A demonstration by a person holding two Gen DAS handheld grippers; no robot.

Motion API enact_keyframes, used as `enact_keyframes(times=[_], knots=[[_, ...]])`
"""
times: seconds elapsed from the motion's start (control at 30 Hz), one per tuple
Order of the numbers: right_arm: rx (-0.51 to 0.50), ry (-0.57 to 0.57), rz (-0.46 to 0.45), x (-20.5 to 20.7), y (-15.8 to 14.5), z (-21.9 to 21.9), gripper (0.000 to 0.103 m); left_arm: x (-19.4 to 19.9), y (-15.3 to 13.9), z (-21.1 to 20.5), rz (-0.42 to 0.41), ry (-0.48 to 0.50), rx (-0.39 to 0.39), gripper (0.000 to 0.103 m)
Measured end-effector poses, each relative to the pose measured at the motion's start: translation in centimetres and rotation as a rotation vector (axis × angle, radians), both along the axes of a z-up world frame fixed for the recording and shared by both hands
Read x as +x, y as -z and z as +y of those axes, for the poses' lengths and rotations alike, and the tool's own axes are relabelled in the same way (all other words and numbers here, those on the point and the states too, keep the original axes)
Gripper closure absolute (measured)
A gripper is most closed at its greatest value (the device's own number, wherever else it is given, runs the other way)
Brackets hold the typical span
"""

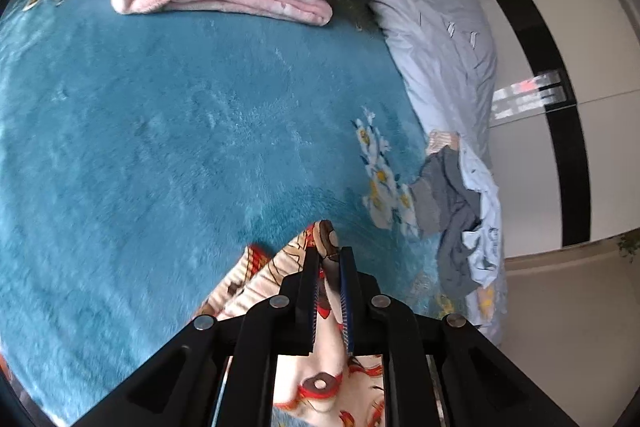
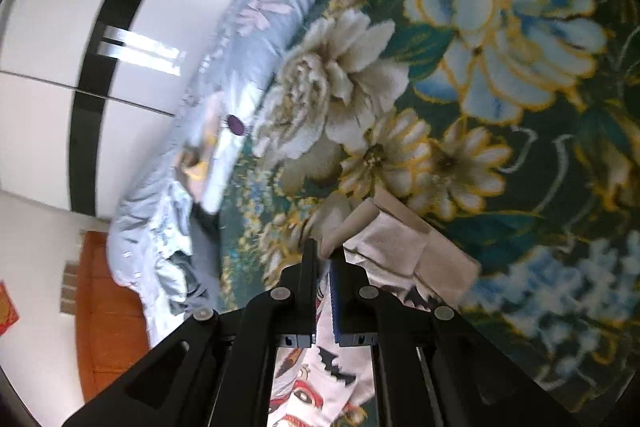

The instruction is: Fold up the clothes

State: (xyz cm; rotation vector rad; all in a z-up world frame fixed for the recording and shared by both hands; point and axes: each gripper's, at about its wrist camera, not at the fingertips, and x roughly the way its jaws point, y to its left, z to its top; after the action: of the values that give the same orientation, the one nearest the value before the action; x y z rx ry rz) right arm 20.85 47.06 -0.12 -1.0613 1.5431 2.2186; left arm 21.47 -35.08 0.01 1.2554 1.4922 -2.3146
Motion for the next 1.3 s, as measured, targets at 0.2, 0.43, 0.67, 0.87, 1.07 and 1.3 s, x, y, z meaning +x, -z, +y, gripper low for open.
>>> enact_keyframes(times=[0.2,0.43,0.67,0.87,1.07,1.3], knots=[[-0.016,0.000,-0.064,-2.6,2.8,-0.3,0.096,-2.4,2.8,0.5,-0.052,0.020,-0.052,0.090],[0.040,-0.017,-0.071,-2.8,3.1,-0.5,0.068,-3.0,4.0,0.8,-0.026,0.040,-0.036,0.047],[0.029,-0.044,0.003,-0.1,2.2,-0.2,0.063,0.4,0.1,1.6,0.084,0.113,-0.104,0.039],[0.067,-0.083,-0.002,2.8,2.8,-0.1,0.063,4.6,0.9,0.5,0.042,0.030,-0.149,0.037],[0.001,-0.049,-0.002,1.7,5.1,-0.1,0.063,6.6,2.8,0.7,-0.007,0.032,-0.112,0.037],[0.086,-0.033,-0.045,0.2,4.8,-0.7,0.097,7.6,3.5,1.1,-0.027,0.038,-0.093,0.037]])
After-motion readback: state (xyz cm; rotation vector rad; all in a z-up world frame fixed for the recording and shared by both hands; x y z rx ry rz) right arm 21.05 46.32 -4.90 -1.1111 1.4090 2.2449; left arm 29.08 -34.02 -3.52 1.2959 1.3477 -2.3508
